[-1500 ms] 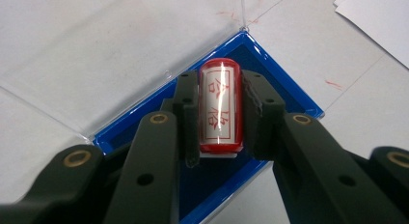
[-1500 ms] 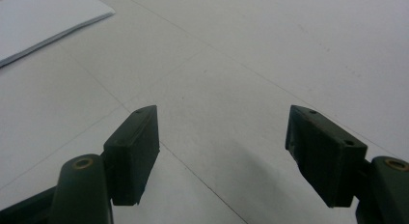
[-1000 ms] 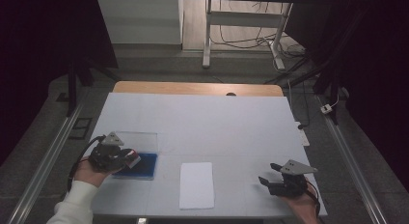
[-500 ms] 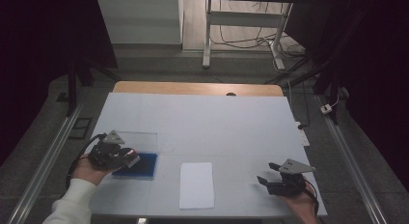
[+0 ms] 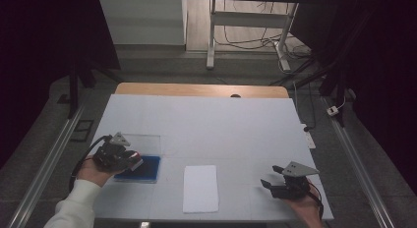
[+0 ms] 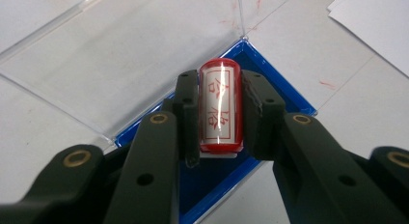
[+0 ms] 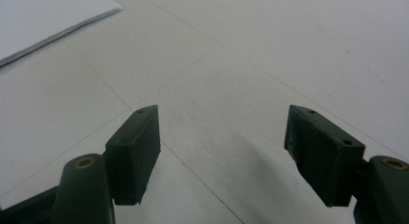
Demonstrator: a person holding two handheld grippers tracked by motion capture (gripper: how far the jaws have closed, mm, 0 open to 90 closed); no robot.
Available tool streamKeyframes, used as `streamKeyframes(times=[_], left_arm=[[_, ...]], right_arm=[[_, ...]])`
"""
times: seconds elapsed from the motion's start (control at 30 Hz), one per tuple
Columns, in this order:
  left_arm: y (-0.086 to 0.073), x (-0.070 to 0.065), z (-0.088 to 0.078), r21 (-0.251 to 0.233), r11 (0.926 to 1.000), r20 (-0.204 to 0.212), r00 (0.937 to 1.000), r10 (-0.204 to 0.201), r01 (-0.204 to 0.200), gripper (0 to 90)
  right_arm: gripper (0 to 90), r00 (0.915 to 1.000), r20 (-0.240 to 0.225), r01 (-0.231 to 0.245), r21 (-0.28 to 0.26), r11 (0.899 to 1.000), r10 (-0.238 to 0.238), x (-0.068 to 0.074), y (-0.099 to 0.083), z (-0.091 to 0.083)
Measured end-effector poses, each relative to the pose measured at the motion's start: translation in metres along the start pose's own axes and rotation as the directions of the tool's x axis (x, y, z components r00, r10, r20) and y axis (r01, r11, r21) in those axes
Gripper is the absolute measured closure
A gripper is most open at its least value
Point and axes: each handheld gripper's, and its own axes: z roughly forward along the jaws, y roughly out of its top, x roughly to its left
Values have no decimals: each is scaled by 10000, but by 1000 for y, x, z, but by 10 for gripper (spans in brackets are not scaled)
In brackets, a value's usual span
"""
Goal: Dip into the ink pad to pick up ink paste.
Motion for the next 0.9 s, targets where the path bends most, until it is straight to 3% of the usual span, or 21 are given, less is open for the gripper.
streamKeyframes(times=[0.4,0.9], left_arm=[[-7,6,14,247,9993,97,9996,-273,271,701],[-8,5,16,329,9992,84,9997,-248,245,703]], right_arm=[[283,10000,-19,29,39,10000,-28,2,-1,0],[283,10000,47,23,69,10000,-23,1,-2,0]])
